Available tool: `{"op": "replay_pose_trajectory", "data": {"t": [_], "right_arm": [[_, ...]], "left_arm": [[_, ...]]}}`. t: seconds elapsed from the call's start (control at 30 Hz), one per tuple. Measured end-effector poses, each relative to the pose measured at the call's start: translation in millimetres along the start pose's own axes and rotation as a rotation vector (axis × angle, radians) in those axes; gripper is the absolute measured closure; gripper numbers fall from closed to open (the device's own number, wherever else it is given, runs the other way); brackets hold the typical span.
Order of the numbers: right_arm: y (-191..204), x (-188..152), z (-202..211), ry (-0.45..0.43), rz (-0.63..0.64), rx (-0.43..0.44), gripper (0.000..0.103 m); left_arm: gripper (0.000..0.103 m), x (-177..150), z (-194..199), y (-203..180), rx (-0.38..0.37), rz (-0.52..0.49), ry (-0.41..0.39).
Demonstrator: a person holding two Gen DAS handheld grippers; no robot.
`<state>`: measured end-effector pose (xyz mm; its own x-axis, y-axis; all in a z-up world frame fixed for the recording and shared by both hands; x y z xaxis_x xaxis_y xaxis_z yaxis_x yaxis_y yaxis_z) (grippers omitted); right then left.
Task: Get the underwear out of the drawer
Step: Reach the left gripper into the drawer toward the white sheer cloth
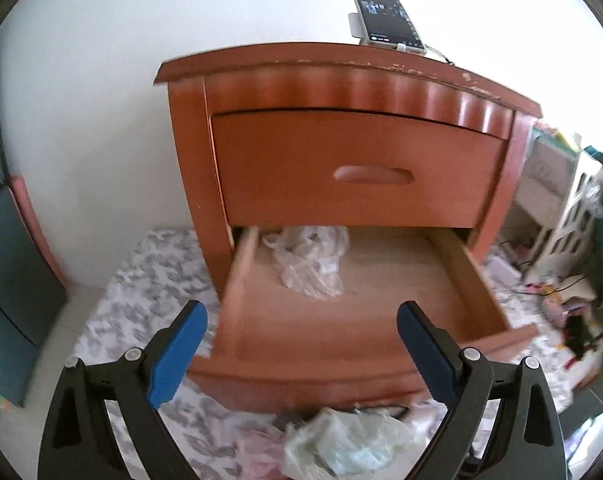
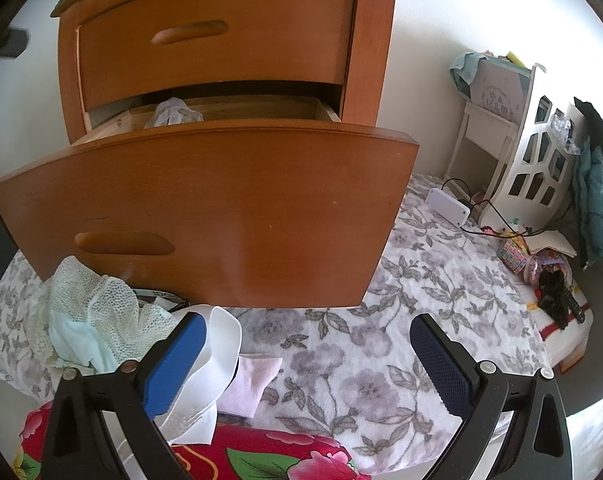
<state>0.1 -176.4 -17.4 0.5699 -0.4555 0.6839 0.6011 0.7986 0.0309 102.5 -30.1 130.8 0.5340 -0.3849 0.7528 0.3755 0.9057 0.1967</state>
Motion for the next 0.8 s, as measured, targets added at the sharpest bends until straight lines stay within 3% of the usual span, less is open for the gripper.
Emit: {"op": "replay_pose_trajectory", "data": {"t": [0.13,0.23,0.33,0.5,0.7,0.8], "right_arm": [[0.0,0.1,-1.1,0.007,0.0,0.005,0.0],[-0.9,-0.2,-2.0,0.015,-0.007,0.014,0.0],[-3.1,-0.3,-3.3,0.024,-0.02,0.027,0.0],[-5.9,0.2,-5.2,0.037,-0.039,0.043,0.0],[-9.0,0.4,-7.9,0.055,-0.062,0.065,0.0],[-10.7,-0.1,-9.0,0.065,-0.074,0.075,0.0]], "left_arm": [[0.007,20.1,-16.8,-0.9,-0.053,0.009,0.051],[0.007,33.3,-29.2,-1.5,-0.045,0.013,0.088],[0.007,44.7,-48.8,-5.1,-0.022,-0.006,0.148],[0.007,51.7,-83.7,-8.3,-0.082,0.058,0.275],[0.007,51.3,-128.6,-9.8,-0.026,0.075,0.426],[0.007,43.8,-151.3,-4.1,-0.03,0.169,0.517]]}}
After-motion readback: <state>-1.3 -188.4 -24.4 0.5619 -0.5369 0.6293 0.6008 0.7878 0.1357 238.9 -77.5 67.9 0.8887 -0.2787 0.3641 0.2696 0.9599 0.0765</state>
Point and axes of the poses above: each gripper's, at about its wrist camera, not at the fingertips, and z roughly against the way its jaws point, y to its left, x to its top, the point moved 3 cm from there along -z, roughly the way its jaws point, and after that the axes turned 13 degrees about -z, right-handed, at the moved point
